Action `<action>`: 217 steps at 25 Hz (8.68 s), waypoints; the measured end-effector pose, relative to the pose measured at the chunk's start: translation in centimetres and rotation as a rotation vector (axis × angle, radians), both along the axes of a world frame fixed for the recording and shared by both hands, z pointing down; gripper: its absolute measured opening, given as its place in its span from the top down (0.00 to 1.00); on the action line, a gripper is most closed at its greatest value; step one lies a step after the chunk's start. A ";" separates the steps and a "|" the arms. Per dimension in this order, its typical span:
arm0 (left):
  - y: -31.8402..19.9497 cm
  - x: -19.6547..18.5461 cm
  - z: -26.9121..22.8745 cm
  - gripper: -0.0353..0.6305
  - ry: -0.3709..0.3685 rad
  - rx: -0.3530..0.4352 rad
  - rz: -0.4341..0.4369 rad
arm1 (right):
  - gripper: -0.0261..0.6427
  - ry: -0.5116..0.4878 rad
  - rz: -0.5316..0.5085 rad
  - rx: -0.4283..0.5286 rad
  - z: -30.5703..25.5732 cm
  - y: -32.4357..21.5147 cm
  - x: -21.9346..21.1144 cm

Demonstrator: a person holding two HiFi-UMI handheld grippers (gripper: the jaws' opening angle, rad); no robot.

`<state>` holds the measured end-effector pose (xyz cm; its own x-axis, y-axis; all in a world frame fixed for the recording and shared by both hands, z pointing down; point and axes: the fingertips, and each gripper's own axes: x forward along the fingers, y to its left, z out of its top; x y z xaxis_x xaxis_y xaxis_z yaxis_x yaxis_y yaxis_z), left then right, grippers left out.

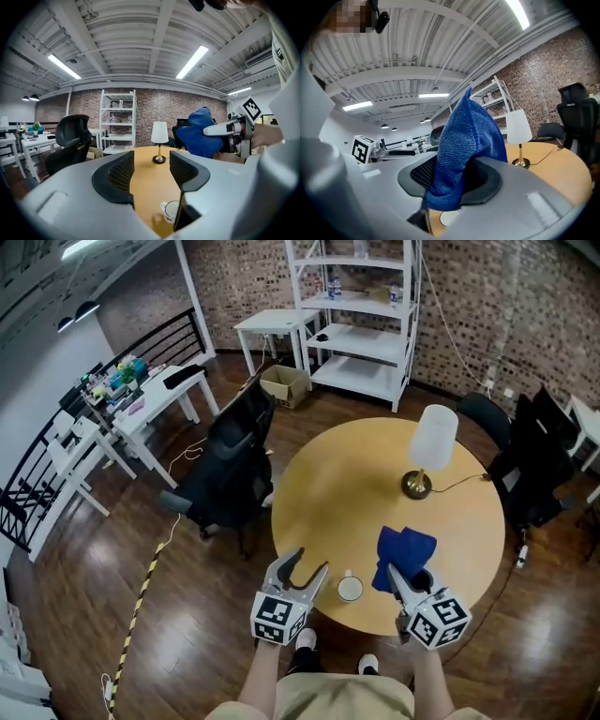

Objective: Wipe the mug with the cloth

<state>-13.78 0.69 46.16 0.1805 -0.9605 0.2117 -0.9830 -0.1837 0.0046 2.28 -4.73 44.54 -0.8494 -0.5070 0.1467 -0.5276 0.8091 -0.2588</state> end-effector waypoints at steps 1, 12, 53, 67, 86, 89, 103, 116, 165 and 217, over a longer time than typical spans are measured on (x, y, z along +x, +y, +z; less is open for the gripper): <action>-0.7 -0.5 1.1 0.61 -0.005 -0.029 0.045 | 0.75 0.016 0.015 -0.012 0.7 -0.1 -0.7; -4.4 1.9 19.8 0.63 -0.163 -0.399 0.598 | 0.75 0.159 0.206 -0.156 7.4 -0.1 -0.9; -7.0 7.5 28.6 0.92 -0.213 -0.536 0.782 | 0.76 0.253 -0.271 -1.080 29.5 -2.5 -6.9; -6.0 6.2 29.4 0.92 -0.102 -0.578 0.616 | 0.77 0.300 -0.292 -1.062 30.6 -1.2 -4.5; -6.7 2.5 28.7 0.92 0.099 -0.585 0.062 | 0.77 0.156 -0.039 -1.000 30.5 -0.5 -2.0; -6.3 2.3 28.7 0.92 0.131 -0.592 -0.024 | 0.78 0.147 0.027 -0.982 30.1 -1.2 -1.9; -5.6 0.9 29.0 0.92 0.335 -0.640 -0.332 | 0.80 -0.007 0.145 -0.949 28.7 -2.0 -2.4; -4.0 2.8 28.8 0.92 0.138 -0.609 -0.195 | 0.80 -0.013 0.169 -0.950 29.1 -1.4 -0.9; -4.5 6.0 24.4 0.79 0.174 -0.550 0.144 | 0.78 -0.138 0.272 -0.852 28.8 -3.5 1.2; -11.5 4.3 29.1 0.90 0.531 -0.982 -0.100 | 0.77 0.273 0.127 -0.397 25.9 -3.3 -1.6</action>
